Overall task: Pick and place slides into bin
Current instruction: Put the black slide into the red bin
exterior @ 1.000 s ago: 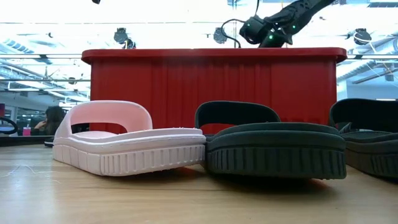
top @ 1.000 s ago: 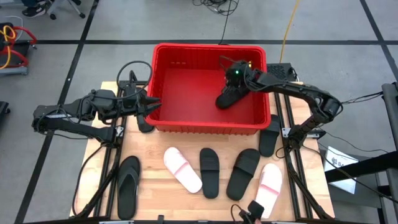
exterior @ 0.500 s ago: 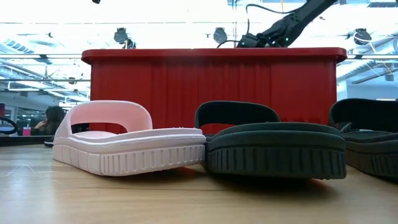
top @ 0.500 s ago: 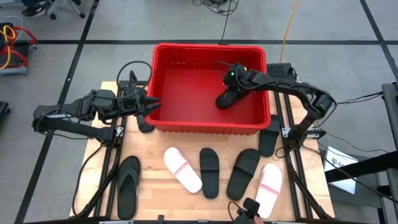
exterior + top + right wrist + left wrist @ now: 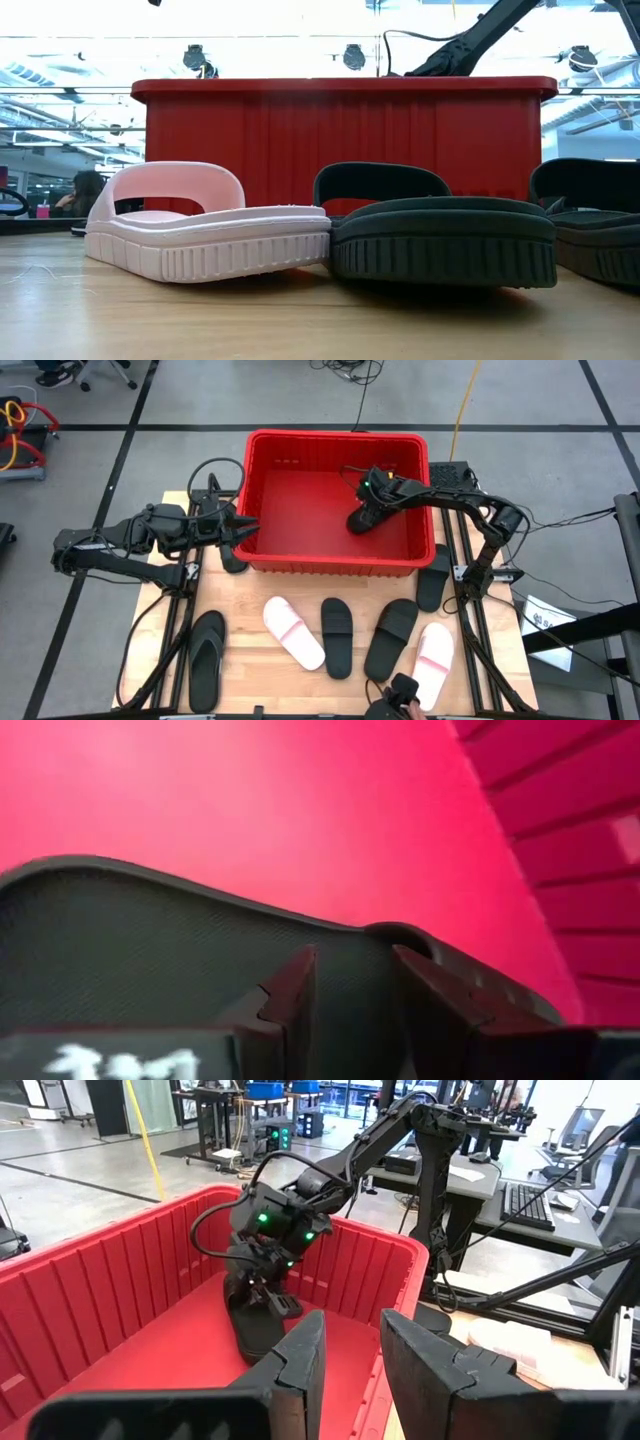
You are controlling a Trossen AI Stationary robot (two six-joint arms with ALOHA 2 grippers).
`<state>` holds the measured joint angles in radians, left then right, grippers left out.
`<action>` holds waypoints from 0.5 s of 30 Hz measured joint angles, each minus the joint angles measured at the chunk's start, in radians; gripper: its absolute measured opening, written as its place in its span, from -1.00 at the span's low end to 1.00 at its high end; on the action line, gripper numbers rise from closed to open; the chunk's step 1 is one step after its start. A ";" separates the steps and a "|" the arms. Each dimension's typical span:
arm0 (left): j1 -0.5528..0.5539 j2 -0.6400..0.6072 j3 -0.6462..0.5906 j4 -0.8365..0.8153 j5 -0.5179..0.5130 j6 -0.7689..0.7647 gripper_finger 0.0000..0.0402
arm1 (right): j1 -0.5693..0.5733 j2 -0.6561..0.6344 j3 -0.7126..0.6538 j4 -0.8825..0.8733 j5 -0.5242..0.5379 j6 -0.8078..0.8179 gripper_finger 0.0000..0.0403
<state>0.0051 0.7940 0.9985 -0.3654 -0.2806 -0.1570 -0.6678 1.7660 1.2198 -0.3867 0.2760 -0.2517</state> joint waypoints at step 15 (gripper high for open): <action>0.000 0.000 0.000 0.000 0.000 0.000 -0.52 | 0.030 -0.001 0.000 -0.021 0.179 -0.077 -0.78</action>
<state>0.0051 0.7940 0.9985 -0.3653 -0.2802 -0.1574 -0.6378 1.7653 1.2198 -0.4073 0.4553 -0.3290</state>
